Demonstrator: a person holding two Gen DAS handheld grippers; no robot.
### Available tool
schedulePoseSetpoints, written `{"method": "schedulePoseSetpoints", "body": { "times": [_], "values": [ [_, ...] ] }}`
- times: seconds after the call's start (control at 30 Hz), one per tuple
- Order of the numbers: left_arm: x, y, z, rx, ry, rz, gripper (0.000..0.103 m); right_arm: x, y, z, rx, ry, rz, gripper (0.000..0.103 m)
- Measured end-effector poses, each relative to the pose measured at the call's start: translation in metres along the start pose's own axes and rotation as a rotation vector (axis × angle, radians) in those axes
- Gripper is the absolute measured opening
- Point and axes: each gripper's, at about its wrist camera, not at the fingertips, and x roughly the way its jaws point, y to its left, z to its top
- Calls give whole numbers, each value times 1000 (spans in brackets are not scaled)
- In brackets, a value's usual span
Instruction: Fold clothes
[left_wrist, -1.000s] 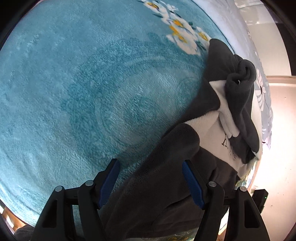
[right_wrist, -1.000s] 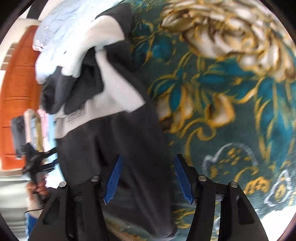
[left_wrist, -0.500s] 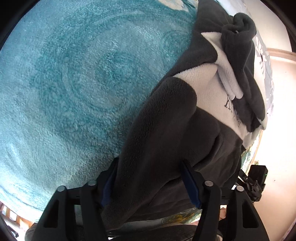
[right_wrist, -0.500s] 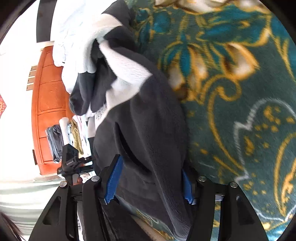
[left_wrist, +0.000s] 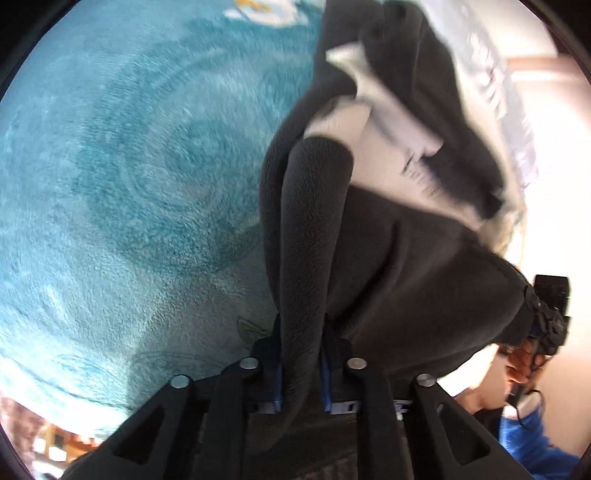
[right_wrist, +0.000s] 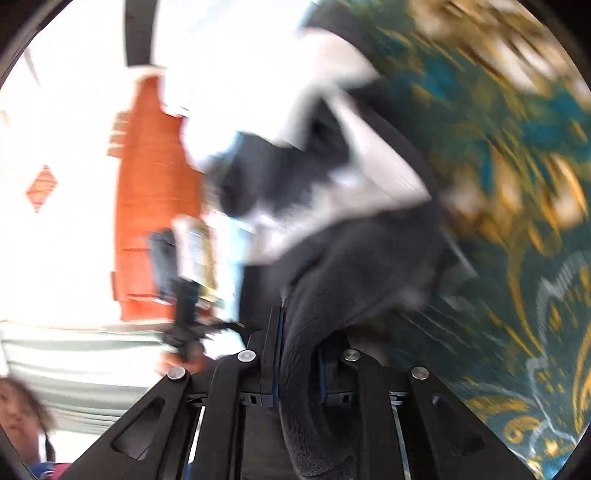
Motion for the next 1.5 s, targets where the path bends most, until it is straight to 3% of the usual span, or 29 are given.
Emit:
{"method": "schedulePoseSetpoints", "body": {
  "times": [0.23,0.33,0.4,0.47,0.57,0.67,0.73,0.9,1.07,1.33,1.5],
  "values": [
    [-54,-4,39,-93,-216,-297,13,-13,36,77,6,-165,200,14],
    [-65,-22,81,-165,-306,-383,13,-19,48,112,4,-258,198,14],
    [-69,-30,124,-218,-331,-401,14,-19,49,134,34,-315,178,14],
    [-63,-26,137,-260,-331,-374,15,-27,37,153,100,-353,133,14],
    [-50,-26,140,-265,-325,-343,22,-43,12,163,201,-336,72,16],
    [-46,-18,134,-261,-335,-360,42,-36,2,162,208,-314,3,17],
    [-50,-13,133,-281,-341,-342,65,-36,-7,159,214,-310,-13,17],
    [-56,-22,113,-168,-334,-230,67,-51,-16,154,198,-281,-12,43],
    [-44,-31,103,-38,-294,-52,68,-47,-2,157,103,-223,-97,44],
    [-28,-24,82,17,-244,31,67,-50,5,158,56,-172,-174,44],
    [-32,-27,76,58,-279,-4,66,-60,10,154,-1,-137,-220,44]
  ]
}}
